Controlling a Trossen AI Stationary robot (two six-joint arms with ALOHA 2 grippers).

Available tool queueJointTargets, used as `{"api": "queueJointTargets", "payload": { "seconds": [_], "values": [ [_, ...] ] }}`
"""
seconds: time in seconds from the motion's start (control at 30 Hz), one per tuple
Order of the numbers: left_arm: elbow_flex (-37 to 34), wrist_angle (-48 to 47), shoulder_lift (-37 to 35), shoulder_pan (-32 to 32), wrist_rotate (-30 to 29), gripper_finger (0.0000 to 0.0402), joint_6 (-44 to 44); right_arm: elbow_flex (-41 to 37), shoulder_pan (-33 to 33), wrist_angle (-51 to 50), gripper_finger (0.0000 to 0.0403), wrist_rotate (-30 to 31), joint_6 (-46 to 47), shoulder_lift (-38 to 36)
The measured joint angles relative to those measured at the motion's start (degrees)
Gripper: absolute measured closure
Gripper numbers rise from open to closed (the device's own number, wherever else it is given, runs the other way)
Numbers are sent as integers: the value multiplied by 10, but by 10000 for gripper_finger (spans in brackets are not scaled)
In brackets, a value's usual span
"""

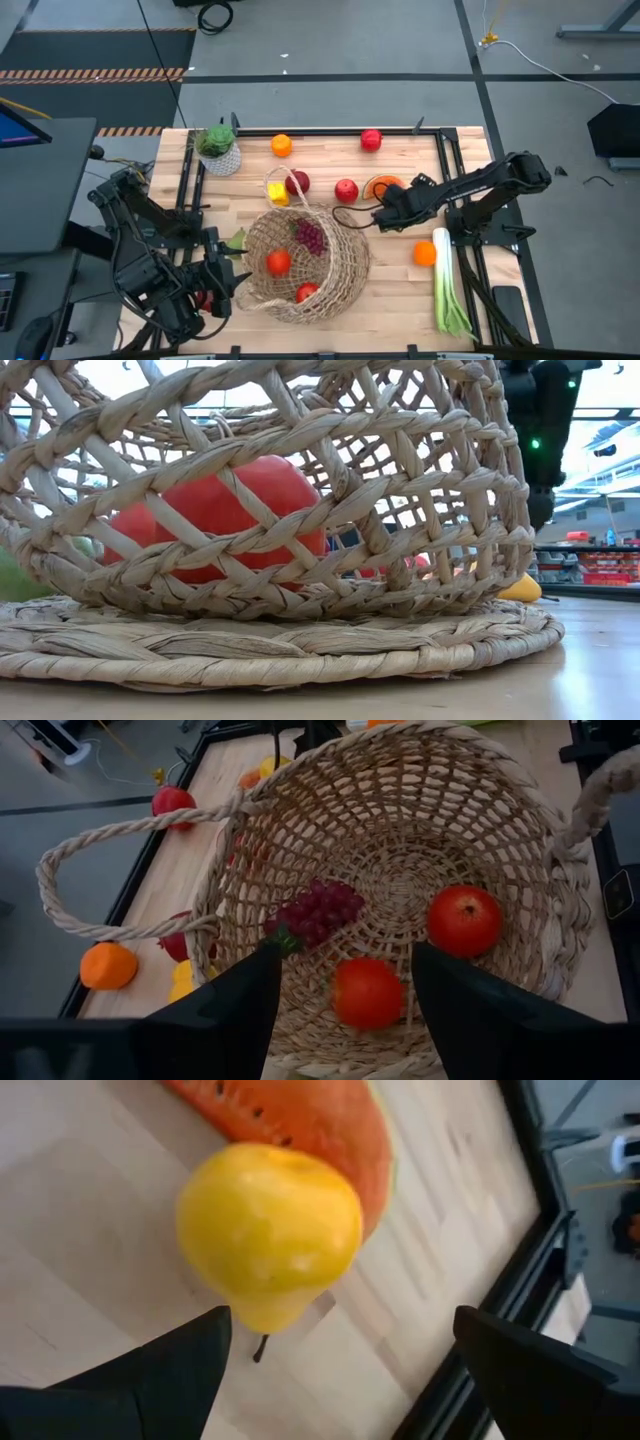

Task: Build produce basket
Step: Put the pear into the basket

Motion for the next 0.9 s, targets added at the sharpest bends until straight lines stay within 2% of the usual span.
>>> {"api": "queueJointTargets", "payload": {
  "seconds": [0.23, 0.63, 0.9],
  "values": [
    [0, 0, 0, 0, 2, 170, -3, -31, 0, 35, 18, -29, 2, 0],
    [0, 0, 0, -4, 3, 170, -3, -106, -9, 124, 20, -39, -7, 0],
    [0, 0, 0, -4, 3, 170, -4, -156, -14, 192, 37, -33, -26, -2]
  ]
}}
